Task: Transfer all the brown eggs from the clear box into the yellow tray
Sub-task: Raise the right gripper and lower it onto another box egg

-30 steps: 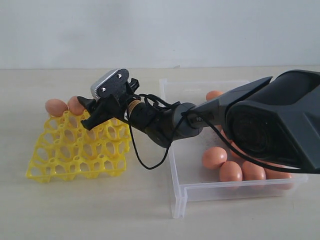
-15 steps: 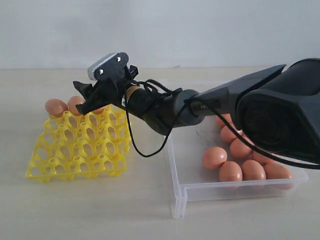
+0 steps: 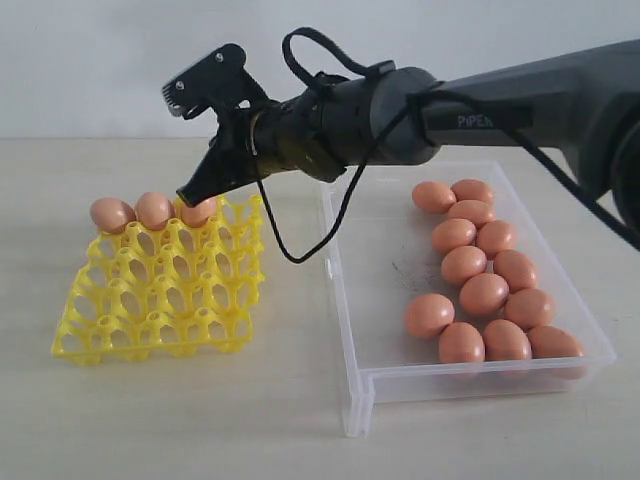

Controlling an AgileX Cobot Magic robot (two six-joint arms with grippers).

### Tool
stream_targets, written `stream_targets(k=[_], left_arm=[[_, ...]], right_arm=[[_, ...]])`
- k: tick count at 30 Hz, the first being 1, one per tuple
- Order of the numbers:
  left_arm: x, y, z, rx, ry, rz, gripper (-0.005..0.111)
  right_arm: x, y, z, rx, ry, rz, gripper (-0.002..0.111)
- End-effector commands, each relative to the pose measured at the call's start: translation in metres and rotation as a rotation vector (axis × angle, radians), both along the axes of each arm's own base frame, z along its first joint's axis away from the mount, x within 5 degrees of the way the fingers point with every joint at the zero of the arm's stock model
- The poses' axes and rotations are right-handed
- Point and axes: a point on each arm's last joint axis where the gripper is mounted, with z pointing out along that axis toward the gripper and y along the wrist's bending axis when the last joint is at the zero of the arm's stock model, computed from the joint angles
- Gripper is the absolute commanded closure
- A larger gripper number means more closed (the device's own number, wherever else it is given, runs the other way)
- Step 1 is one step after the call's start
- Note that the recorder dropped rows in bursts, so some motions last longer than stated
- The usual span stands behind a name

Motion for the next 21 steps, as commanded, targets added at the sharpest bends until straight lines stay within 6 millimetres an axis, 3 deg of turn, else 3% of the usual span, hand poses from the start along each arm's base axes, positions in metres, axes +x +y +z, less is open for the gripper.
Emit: stream_targets(k=[1,6,8,11,14,16,18,21], left_arm=[[0.0,0.0,0.001,0.006,-0.004,-0.001,0.103],[0.0,0.0,0.001,0.006,-0.004,-0.001,0.103],[0.0,-0.001,0.001,0.006,-0.004,-0.008,0.103],[0.0,-0.003,0.001,0.009,-0.007,-0.031,0.103],[0.0,-0.003,0.001,0.009,-0.007,-0.031,0.103],[0.0,-0.003,0.001,0.009,-0.007,-0.032,0.103],[0.0,-0.005,0.001,0.011,-0.008,-0.051,0.103],[0.0,-0.005,0.001,0.012,-0.009,-0.06,0.103]], right_arm=[[-0.02,-0.013,-0.005,-0.116,0.081,-0.007,0.108],[-0.058,-0.036,-0.016,-0.161,0.144,0.017,0.108],[-0.08,-0.051,-0.008,-0.176,0.165,0.013,0.108],[-0.102,-0.086,0.02,-0.184,0.168,-0.048,0.108],[-0.103,-0.135,0.045,-0.209,0.22,-0.22,0.108],[-0.102,-0.163,0.045,-0.301,0.277,-0.276,0.108],[-0.102,-0.175,0.04,-0.342,0.333,-0.257,0.108],[-0.114,-0.173,0.031,-0.504,0.457,0.029,0.108]])
